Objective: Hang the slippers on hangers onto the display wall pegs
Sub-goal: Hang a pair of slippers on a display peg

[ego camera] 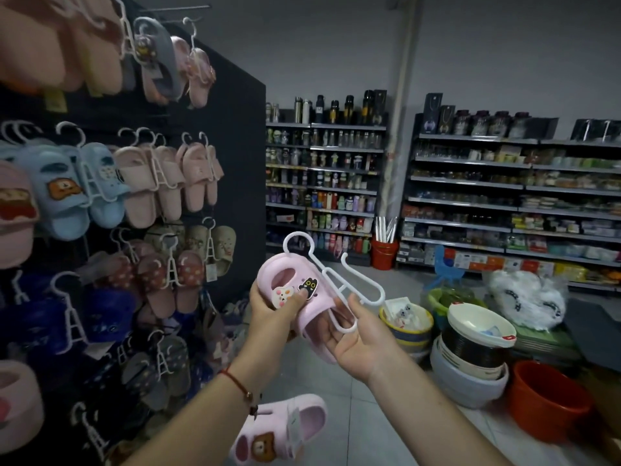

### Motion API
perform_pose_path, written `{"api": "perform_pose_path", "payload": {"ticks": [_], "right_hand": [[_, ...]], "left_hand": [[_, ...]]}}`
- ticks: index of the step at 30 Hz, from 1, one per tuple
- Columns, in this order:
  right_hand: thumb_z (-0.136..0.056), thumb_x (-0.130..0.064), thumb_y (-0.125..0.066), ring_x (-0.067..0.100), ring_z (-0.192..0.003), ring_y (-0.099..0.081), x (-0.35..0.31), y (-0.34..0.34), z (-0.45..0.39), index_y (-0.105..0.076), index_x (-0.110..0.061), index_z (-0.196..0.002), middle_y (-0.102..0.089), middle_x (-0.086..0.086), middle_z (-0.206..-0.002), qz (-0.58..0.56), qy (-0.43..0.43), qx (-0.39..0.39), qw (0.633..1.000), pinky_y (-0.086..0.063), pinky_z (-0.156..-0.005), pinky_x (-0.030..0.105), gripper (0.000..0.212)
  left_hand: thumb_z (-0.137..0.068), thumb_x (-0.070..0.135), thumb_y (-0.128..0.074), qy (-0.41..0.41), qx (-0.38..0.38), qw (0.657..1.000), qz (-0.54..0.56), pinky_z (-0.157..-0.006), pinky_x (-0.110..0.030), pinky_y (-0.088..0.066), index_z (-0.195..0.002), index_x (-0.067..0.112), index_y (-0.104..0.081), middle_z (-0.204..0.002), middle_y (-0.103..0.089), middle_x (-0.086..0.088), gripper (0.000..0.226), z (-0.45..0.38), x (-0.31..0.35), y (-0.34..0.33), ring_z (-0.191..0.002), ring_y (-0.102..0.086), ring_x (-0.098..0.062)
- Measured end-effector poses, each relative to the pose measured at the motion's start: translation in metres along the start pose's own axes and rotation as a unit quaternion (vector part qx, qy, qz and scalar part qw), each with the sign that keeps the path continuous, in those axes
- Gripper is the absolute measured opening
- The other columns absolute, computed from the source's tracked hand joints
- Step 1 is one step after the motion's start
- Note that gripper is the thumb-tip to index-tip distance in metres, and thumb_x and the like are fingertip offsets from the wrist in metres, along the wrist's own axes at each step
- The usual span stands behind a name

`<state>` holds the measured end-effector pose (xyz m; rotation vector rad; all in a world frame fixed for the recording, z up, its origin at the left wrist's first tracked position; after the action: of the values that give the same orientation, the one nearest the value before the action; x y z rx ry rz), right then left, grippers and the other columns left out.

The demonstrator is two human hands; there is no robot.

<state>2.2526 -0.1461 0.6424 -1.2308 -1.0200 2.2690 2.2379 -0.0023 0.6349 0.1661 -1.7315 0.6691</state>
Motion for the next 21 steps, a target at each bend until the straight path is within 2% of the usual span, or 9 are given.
{"api": "perform_pose_path", "payload": {"ticks": [3, 6, 10, 12, 14, 16, 17, 19, 21], "right_hand": [[-0.101, -0.031, -0.055, 0.027, -0.068, -0.071, 0.001, 0.004, 0.005, -0.065, -0.007, -0.095, -0.073, 0.016, -0.081, 0.048, 0.008, -0.016, 0.999, -0.061, -0.061, 0.034, 0.026], [-0.103, -0.022, -0.051, 0.028, -0.068, -0.075, 0.001, 0.008, 0.012, -0.064, -0.007, -0.106, -0.076, 0.017, -0.087, 0.127, 0.025, -0.031, 0.991, -0.063, -0.057, 0.035, 0.02], [-0.104, -0.022, -0.052, 0.023, -0.074, -0.076, -0.004, 0.022, 0.02, -0.063, -0.006, -0.109, -0.078, 0.011, -0.097, 0.286, 0.099, -0.002, 0.953, -0.058, -0.058, 0.029, 0.02], [-0.103, -0.022, -0.053, 0.021, -0.073, -0.075, -0.004, 0.029, 0.025, -0.062, -0.005, -0.108, -0.078, 0.01, -0.098, 0.322, 0.12, 0.0, 0.939, -0.057, -0.061, 0.028, 0.02], [-0.103, -0.02, -0.053, 0.021, -0.074, -0.074, -0.001, 0.036, 0.028, -0.061, -0.004, -0.108, -0.078, 0.012, -0.099, 0.306, 0.115, -0.01, 0.945, -0.058, -0.063, 0.028, 0.019], [-0.102, -0.02, -0.054, 0.023, -0.08, -0.074, 0.001, 0.039, 0.032, -0.06, -0.006, -0.104, -0.077, 0.014, -0.102, 0.235, 0.085, -0.026, 0.968, -0.058, -0.065, 0.03, 0.015], [-0.101, -0.021, -0.054, 0.024, -0.087, -0.073, 0.003, 0.039, 0.033, -0.061, -0.009, -0.101, -0.076, 0.015, -0.106, 0.195, 0.064, -0.041, 0.978, -0.058, -0.068, 0.031, 0.014], [-0.098, -0.025, -0.056, 0.025, -0.103, -0.068, 0.005, 0.035, 0.036, -0.062, -0.013, -0.094, -0.074, 0.012, -0.115, 0.139, 0.033, -0.073, 0.987, -0.052, -0.084, 0.036, 0.014], [-0.099, -0.028, -0.054, 0.023, -0.115, -0.064, 0.004, 0.028, 0.037, -0.065, -0.016, -0.09, -0.075, 0.003, -0.113, 0.123, 0.031, -0.092, 0.988, -0.042, -0.098, 0.04, 0.019]], "left_hand": [[-0.08, 0.021, -0.085, 0.042, 0.018, 0.999, 0.03, -0.079, -0.047, -0.062, -0.126, 0.031, -0.056, -0.116, -0.072, -0.005, 0.056, -0.007, -0.003, 0.004, -0.099, -0.074, -0.028], [-0.076, 0.027, -0.088, 0.046, 0.024, 0.999, 0.016, -0.084, -0.05, -0.061, -0.123, 0.028, -0.059, -0.114, -0.073, -0.007, 0.055, -0.014, -0.001, 0.006, -0.096, -0.074, -0.03], [-0.078, 0.034, -0.086, 0.075, 0.036, 0.996, 0.012, -0.085, -0.057, -0.059, -0.127, 0.026, -0.055, -0.111, -0.072, -0.009, 0.058, -0.016, -0.006, 0.008, -0.095, -0.074, -0.033], [-0.075, 0.041, -0.086, 0.093, 0.065, 0.993, 0.029, -0.083, -0.057, -0.06, -0.128, 0.025, -0.053, -0.11, -0.072, -0.011, 0.064, -0.017, -0.009, 0.015, -0.095, -0.074, -0.034], [-0.07, 0.045, -0.089, 0.097, 0.09, 0.99, 0.046, -0.073, -0.049, -0.063, -0.13, 0.023, -0.054, -0.11, -0.073, -0.012, 0.073, -0.021, -0.013, 0.022, -0.093, -0.074, -0.033], [-0.072, 0.043, -0.088, 0.094, 0.111, 0.988, 0.043, -0.062, -0.037, -0.06, -0.13, 0.022, -0.054, -0.112, -0.072, -0.012, 0.071, -0.022, -0.016, 0.028, -0.093, -0.073, -0.032], [-0.072, 0.043, -0.088, 0.094, 0.116, 0.988, 0.039, -0.063, -0.038, -0.061, -0.131, 0.023, -0.054, -0.112, -0.071, -0.011, 0.071, -0.021, -0.019, 0.03, -0.094, -0.073, -0.032], [-0.068, 0.046, -0.088, 0.093, 0.113, 0.989, 0.027, -0.077, -0.049, -0.062, -0.132, 0.025, -0.051, -0.114, -0.071, -0.01, 0.077, -0.018, -0.025, 0.028, -0.096, -0.072, -0.032], [-0.065, 0.048, -0.088, 0.083, 0.104, 0.991, 0.012, -0.086, -0.054, -0.06, -0.133, 0.024, -0.049, -0.117, -0.07, -0.008, 0.082, -0.011, -0.03, 0.023, -0.099, -0.072, -0.03]]}}
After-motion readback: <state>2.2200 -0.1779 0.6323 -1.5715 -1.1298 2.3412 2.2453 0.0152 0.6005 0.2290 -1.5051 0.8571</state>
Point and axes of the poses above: each hand's wrist, its own z-axis away from the middle knuckle, its own y-axis out of the back of the hand, x = y × z, the point moved 7 cm from there along -z, towards the middle knuckle
